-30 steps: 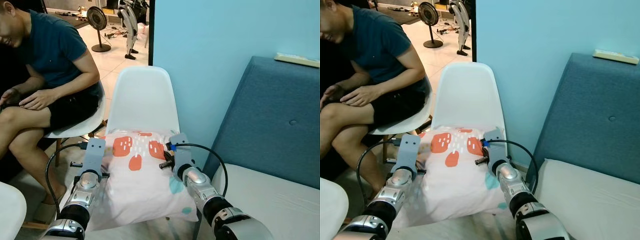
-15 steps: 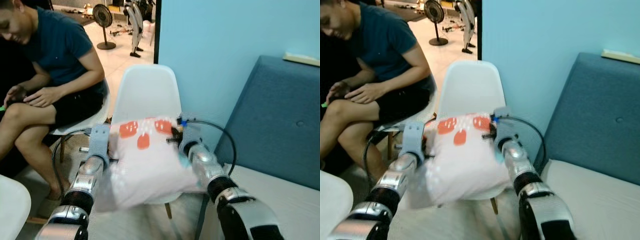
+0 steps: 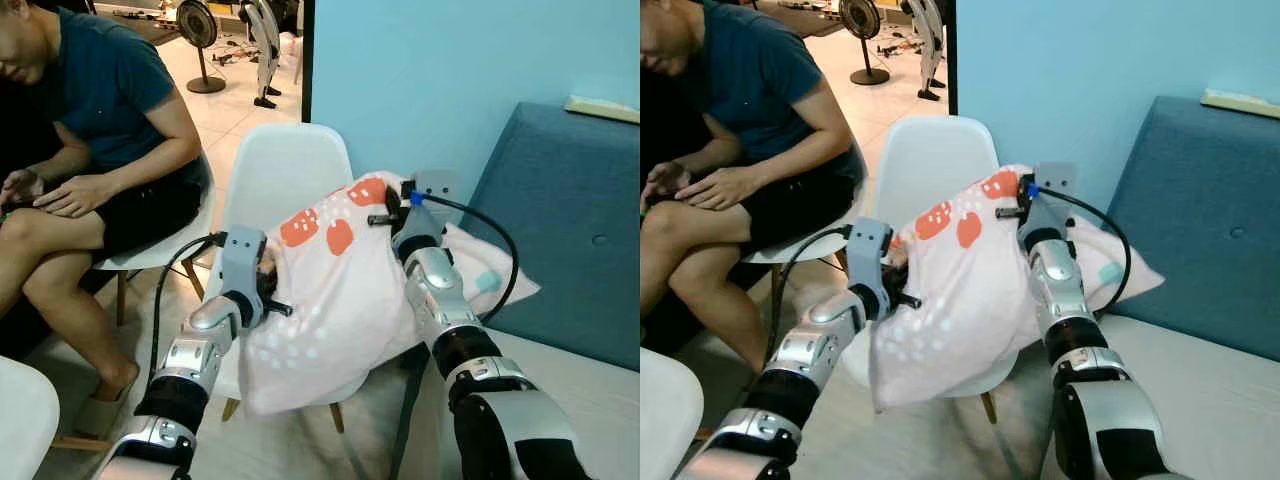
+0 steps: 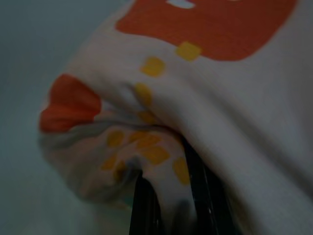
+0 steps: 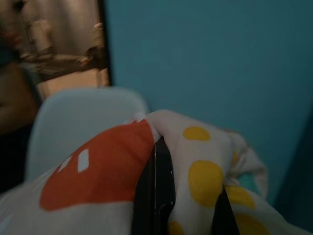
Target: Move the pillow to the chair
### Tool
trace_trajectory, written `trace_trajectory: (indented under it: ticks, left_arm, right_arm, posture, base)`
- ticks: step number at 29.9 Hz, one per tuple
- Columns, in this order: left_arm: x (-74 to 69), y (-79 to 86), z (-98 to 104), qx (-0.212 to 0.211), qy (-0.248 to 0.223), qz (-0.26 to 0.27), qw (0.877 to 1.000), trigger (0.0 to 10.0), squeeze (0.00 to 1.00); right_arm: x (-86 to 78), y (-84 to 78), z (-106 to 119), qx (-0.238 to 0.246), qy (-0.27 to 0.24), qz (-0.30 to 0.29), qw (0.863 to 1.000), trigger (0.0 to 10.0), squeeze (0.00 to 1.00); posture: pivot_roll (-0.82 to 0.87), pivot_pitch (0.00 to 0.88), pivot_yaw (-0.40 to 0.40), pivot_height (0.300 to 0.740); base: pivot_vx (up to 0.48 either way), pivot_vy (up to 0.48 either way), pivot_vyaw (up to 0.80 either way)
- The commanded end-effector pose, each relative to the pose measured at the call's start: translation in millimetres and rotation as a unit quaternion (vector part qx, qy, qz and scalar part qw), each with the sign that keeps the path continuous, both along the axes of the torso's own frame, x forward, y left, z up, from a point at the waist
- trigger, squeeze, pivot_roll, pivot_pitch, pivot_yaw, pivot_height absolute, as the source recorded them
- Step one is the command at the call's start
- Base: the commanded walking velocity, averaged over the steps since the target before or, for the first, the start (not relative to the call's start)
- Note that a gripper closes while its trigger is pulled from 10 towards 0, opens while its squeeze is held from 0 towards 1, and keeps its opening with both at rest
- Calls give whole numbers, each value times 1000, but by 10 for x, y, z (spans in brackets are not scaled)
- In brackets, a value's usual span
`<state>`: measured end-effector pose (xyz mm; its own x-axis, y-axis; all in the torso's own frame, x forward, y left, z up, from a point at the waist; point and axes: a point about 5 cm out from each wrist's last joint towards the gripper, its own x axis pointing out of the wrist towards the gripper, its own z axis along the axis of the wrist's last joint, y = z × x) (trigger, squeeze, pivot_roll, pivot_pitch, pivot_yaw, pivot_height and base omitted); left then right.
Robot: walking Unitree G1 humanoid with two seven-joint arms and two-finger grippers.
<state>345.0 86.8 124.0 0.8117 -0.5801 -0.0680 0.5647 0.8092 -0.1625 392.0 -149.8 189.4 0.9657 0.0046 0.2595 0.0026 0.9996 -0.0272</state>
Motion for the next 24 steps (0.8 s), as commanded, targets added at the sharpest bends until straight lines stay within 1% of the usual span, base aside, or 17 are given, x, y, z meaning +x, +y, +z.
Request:
trace_trajectory:
  ticks: [1,3,6,8,9,10,11,12,13,14,15,16,17,18,19,21,24]
  left_arm:
    - [-38,-288,236,-29,-41,-74,996,10000,0]
    - [-30,-334,271,-37,-43,-85,995,10000,0]
    - [-20,-415,310,-29,-51,-107,993,10000,0]
    - [19,-407,288,-3,-59,-87,994,10000,0]
    - [59,-358,252,17,-58,-57,997,10000,0]
    - [59,-358,252,17,-58,-57,997,10000,0]
    - [95,-305,219,37,-57,-28,997,10000,0]
    - [153,-168,174,71,-60,31,995,10000,0]
    - [212,32,156,106,-67,103,987,10000,0]
    - [249,199,158,130,-71,158,976,10000,0]
    - [273,360,187,139,-76,203,966,10000,0]
    - [294,528,249,137,-83,241,957,10000,0]
    - [294,528,249,137,-83,241,957,10000,0]
    - [314,880,458,140,-117,304,935,10000,0]
    - [311,985,541,142,-132,319,928,10000,0]
    - [292,1115,657,146,-156,332,919,10000,0]
    - [243,1243,754,148,-179,339,912,10000,0]
  right_arm:
    - [5,107,343,-12,-83,5,996,10000,0]
    - [-4,102,366,-27,-91,2,995,10000,0]
    - [-16,83,389,-20,-101,-6,995,10000,0]
    - [-10,95,345,-14,-89,-3,996,10000,0]
    - [-2,122,275,-13,-70,6,997,10000,0]
    - [-2,122,275,-13,-70,6,997,10000,0]
    - [3,147,207,-12,-51,14,999,10000,0]
    - [2,190,62,1,-12,31,999,10000,0]
    - [-14,247,-111,16,33,53,998,10000,0]
    - [-38,289,-228,27,59,70,995,10000,0]
    - [-66,319,-316,36,76,84,993,10000,0]
    - [-90,340,-379,39,87,94,991,10000,0]
    - [-90,340,-379,39,87,94,991,10000,0]
    - [-123,327,-442,42,92,95,990,10000,0]
    - [-129,315,-454,42,92,93,990,10000,0]
    - [-134,306,-456,43,92,90,991,10000,0]
    - [-137,353,-429,40,86,103,990,10000,0]
  posture:
    - [-35,58,-6,740]
    - [-32,57,-7,740]
    - [-33,57,-8,740]
    - [-35,58,-5,740]
    - [-37,58,-3,740]
    - [-37,58,-3,740]
    - [-37,58,-4,740]
    - [-34,57,-5,740]
    - [-31,68,-7,740]
    - [-28,73,-7,740]
    - [-21,85,-10,740]
    - [-21,85,-10,740]
    - [-21,85,-10,740]
    - [-7,91,-24,740]
    - [-7,91,-26,740]
    - [-5,91,-32,740]
    - [1,99,-36,740]
  base:
    - [0,0,0]
    - [0,0,0]
    - [0,0,0]
    - [0,0,0]
    - [0,0,0]
    - [0,0,0]
    - [0,0,0]
    - [0,0,0]
    - [0,0,0]
    - [0,0,0]
    - [0,0,0]
    - [0,0,0]
    - [0,0,0]
    - [0,0,0]
    - [0,0,0]
    - [0,0,0]
    - [0,0,0]
